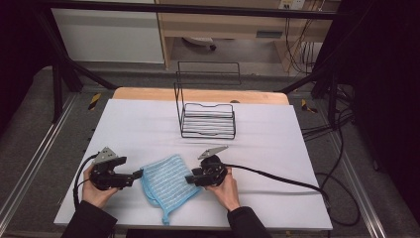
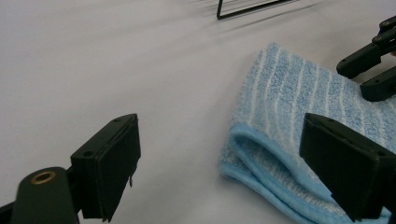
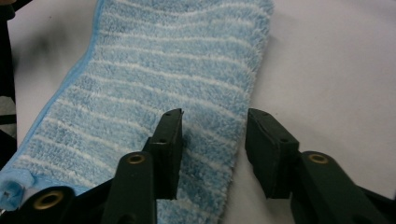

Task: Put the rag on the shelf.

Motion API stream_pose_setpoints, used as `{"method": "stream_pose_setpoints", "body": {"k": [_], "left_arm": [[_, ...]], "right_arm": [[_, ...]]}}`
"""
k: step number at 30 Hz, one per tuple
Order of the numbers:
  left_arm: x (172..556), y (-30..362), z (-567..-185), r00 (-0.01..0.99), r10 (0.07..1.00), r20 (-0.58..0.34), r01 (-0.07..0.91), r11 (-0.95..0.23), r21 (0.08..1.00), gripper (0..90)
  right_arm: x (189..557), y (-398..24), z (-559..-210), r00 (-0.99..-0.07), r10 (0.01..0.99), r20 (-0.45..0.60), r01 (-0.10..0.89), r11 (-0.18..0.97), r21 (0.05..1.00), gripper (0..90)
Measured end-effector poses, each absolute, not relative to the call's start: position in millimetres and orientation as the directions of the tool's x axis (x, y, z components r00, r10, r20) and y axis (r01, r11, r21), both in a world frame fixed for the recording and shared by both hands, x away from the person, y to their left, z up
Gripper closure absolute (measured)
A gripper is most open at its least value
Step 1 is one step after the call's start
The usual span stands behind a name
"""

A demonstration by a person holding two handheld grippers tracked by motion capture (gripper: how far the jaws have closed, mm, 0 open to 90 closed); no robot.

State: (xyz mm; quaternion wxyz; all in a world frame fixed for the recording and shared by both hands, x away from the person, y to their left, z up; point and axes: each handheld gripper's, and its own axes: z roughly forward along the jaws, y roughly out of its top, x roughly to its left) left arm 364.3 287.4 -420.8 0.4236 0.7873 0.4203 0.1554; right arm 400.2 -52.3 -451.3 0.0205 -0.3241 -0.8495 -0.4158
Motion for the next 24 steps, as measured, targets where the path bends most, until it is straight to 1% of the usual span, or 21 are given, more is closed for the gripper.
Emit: {"method": "stream_pose_setpoints", "body": {"k": [2, 3, 4, 6, 7, 9, 10, 11, 12, 15, 24], "left_arm": [[365, 287, -421, 0.598, 0.794, -0.112, 0.531, -0.288, 0.797, 12.7], [365, 287, -421, 0.598, 0.794, -0.112, 0.531, -0.288, 0.797, 12.7], [365, 287, -421, 0.597, 0.794, -0.114, 0.532, -0.287, 0.796, 13.0], [365, 287, -421, 0.595, 0.795, -0.116, 0.534, -0.284, 0.796, 13.2], [365, 287, -422, 0.594, 0.796, -0.118, 0.536, -0.283, 0.795, 13.2], [365, 287, -422, 0.591, 0.798, -0.118, 0.538, -0.281, 0.795, 13.3], [365, 287, -422, 0.591, 0.798, -0.119, 0.539, -0.280, 0.795, 13.3], [365, 288, -422, 0.590, 0.799, -0.119, 0.539, -0.279, 0.794, 13.3], [365, 288, -422, 0.589, 0.799, -0.120, 0.540, -0.278, 0.794, 13.4], [365, 288, -422, 0.589, 0.799, -0.120, 0.539, -0.278, 0.795, 13.5], [364, 287, -421, 0.594, 0.796, -0.115, 0.533, -0.283, 0.797, 13.5]], "right_arm": [[400, -51, -454, -0.789, 0.526, 0.317, 0.572, 0.443, 0.690, 63.1], [400, -51, -454, -0.789, 0.526, 0.317, 0.572, 0.443, 0.690, 63.1], [400, -51, -454, -0.784, 0.525, 0.330, 0.583, 0.442, 0.682, 66.6], [400, -50, -455, -0.782, 0.525, 0.337, 0.588, 0.439, 0.680, 70.7], [400, -50, -455, -0.782, 0.525, 0.337, 0.588, 0.439, 0.680, 70.7], [399, -50, -455, -0.777, 0.523, 0.351, 0.597, 0.434, 0.675, 78.0], [399, -50, -455, -0.777, 0.523, 0.351, 0.597, 0.434, 0.675, 78.0], [398, -50, -454, -0.772, 0.527, 0.355, 0.602, 0.429, 0.673, 82.8], [398, -50, -454, -0.772, 0.529, 0.352, 0.601, 0.427, 0.676, 84.3], [394, -51, -451, -0.768, 0.541, 0.343, 0.599, 0.418, 0.683, 86.0], [384, -59, -442, -0.743, 0.601, 0.296, 0.602, 0.406, 0.688, 86.4]]}}
